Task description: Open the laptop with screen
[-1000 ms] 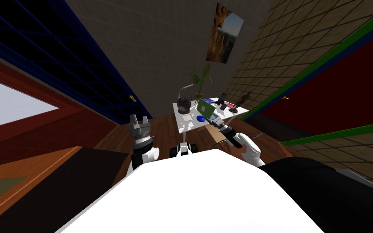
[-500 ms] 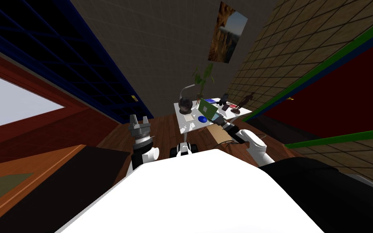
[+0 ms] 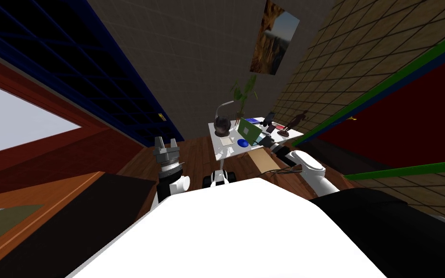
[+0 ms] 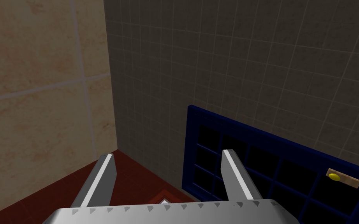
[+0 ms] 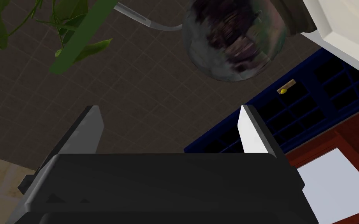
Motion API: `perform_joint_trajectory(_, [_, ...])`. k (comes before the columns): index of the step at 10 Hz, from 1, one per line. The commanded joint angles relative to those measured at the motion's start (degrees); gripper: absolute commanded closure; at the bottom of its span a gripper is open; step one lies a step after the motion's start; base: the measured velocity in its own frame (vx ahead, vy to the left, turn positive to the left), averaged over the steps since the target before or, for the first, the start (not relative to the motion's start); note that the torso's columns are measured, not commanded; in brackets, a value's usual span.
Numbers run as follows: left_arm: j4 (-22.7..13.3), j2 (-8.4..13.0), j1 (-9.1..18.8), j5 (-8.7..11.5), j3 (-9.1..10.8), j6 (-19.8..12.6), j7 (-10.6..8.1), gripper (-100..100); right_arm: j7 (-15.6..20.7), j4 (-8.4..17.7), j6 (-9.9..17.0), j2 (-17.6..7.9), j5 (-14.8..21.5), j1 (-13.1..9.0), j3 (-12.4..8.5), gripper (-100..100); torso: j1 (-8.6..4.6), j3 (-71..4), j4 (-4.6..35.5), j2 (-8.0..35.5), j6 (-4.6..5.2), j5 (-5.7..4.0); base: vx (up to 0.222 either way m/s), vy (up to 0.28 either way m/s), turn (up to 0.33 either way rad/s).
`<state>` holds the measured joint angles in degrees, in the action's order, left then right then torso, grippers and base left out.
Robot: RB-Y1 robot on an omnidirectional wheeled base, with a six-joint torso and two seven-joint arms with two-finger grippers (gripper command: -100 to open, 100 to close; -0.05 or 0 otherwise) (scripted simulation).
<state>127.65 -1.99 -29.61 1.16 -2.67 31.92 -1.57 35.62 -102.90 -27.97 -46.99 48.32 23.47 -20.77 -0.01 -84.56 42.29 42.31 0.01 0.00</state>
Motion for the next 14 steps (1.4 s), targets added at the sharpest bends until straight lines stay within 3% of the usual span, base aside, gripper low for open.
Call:
perform_joint_trajectory(1, [0.0,0.0,0.0,0.0,0.00,0.0,0.00,0,2.6,3.2,1.3,-3.3,2.0,-1.6,-0.6,-100,0.01,0.0,0.0,0.0,-0.02,0.00,0.019,0.003,0.027])
perform_joint_trajectory(5, [0.0,0.0,0.0,0.0,0.00,0.0,0.00,0,6.2,7.0,2.6,-7.4,4.6,-3.1,-1.9,-100,0.03,0.0,0.0,0.0,0.00,0.01,0.017,0.010,0.021])
perform_joint_trajectory(7, [0.0,0.0,0.0,0.0,0.00,0.0,0.00,0,5.8,6.3,2.5,-6.8,4.3,-2.7,-1.8,-100,-0.01,0.0,0.0,0.0,0.00,-0.01,0.004,0.003,0.002])
perform_joint_trajectory(8, [0.0,0.0,0.0,0.0,0.00,0.0,0.00,0,5.8,6.3,2.5,-6.8,4.3,-2.7,-1.8,100,-0.02,0.0,0.0,0.0,0.00,-0.01,0.005,-0.004,-0.002])
perform_joint_trajectory(10, [0.0,0.0,0.0,0.0,-0.01,0.0,0.00,0,3.1,10.9,4.2,-7.8,2.4,-4.9,-1.9,100,-0.31,0.0,-0.4,-0.2,-0.35,-0.43,-0.139,-0.090,0.340])
perform_joint_trajectory(12, [0.0,0.0,0.0,0.0,0.01,0.0,0.00,0,1.7,13.9,5.0,-8.3,1.6,-5.9,-1.8,100,-0.67,-0.2,-0.3,-0.3,0.10,-0.51,-0.182,-0.111,0.313])
perform_joint_trajectory(14, [0.0,0.0,0.0,0.0,0.01,0.0,0.00,0,1.7,14.4,5.0,-8.3,1.6,-5.9,-1.8,100,-0.55,-0.2,-0.4,-0.4,0.32,-0.56,-0.085,-0.042,0.089])
